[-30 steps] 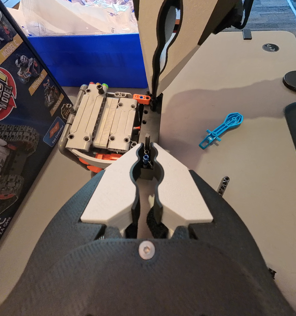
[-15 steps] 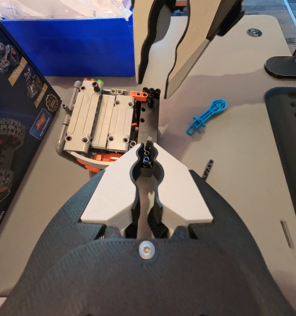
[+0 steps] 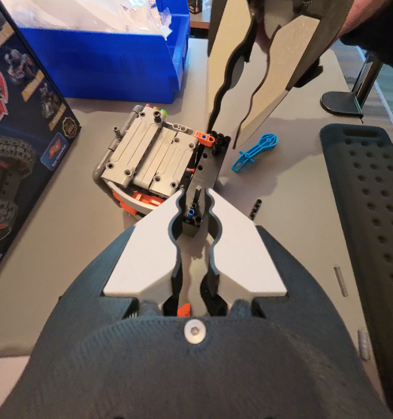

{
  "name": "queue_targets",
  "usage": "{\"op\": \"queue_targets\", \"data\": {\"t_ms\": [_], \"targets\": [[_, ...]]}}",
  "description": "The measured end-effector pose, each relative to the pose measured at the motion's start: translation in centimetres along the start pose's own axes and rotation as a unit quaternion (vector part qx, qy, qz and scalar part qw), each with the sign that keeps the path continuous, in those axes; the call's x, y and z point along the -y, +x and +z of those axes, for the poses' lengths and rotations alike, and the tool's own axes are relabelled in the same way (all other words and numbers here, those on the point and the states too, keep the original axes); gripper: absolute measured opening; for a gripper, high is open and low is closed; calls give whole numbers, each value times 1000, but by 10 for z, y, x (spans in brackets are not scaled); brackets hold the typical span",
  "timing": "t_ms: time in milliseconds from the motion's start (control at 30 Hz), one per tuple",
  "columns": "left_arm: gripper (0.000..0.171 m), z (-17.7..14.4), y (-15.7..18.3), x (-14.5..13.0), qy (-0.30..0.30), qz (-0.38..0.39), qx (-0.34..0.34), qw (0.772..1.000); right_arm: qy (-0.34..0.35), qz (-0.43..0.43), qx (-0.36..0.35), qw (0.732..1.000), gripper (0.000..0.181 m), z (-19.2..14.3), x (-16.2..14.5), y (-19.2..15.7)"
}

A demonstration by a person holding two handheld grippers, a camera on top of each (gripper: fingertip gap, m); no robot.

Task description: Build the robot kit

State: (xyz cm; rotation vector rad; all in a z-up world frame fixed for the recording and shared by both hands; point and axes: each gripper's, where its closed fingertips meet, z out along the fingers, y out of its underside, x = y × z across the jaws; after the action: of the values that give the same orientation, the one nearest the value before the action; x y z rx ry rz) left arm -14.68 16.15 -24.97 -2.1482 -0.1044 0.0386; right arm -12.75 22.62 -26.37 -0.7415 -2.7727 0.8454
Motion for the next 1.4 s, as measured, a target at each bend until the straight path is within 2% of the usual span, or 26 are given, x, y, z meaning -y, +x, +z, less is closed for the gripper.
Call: {"op": "queue_targets", "data": {"t_ms": [267, 400, 633, 833, 1100, 1200, 1400], "targets": [[27, -50, 11, -3, 0, -3, 39, 999, 63, 3, -33, 997, 27, -29, 12, -13], [26, -75, 21, -25, -19, -21, 56, 998, 96, -7, -19, 995, 24, -36, 17, -35], [24, -98, 40, -64, -46, -66, 61, 995, 66, -5, 17, 998, 28, -16, -3, -68], [24, -86, 48, -74, -52, -79, 44, 995, 19, -1, 11, 1000, 29, 14, -31, -75], [23, -46, 58, -72, -77, -48, 15, 996, -10, -8, -17, 1000, 23, 54, -38, -72], [22, -42, 63, -72, -78, -48, 12, 996, -12, -19, -14, 1000, 5, 63, -37, -75], [21, -47, 63, -79, -75, -67, 27, 995, 9, -37, -1, 999, 4, 61, -26, -86]]}}
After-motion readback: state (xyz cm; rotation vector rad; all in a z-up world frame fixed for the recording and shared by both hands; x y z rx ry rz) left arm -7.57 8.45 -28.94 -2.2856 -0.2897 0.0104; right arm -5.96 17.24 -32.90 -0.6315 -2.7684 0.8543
